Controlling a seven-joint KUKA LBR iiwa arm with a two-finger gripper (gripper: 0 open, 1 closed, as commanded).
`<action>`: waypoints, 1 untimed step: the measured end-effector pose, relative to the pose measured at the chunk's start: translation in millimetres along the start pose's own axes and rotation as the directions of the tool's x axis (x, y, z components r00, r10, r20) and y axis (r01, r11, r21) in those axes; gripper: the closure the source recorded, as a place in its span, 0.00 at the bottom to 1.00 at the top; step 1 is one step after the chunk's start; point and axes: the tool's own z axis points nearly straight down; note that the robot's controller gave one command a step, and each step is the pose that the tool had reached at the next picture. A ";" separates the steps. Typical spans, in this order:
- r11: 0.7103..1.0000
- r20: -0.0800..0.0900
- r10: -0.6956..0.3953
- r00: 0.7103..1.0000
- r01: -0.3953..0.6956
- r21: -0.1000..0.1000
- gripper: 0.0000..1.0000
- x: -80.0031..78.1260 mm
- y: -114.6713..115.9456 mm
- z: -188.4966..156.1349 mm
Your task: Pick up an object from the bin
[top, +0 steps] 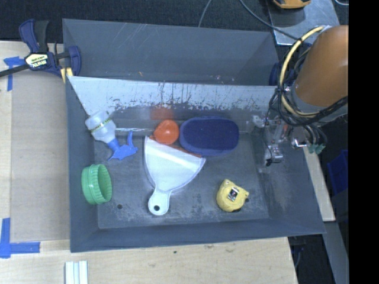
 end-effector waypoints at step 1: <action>0.981 -0.002 -0.193 0.981 0.193 -0.003 0.00 -34.0 82.8 121.3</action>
Offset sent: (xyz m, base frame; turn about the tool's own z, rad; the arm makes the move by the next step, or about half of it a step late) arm 0.0283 0.0823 -0.1176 -0.1918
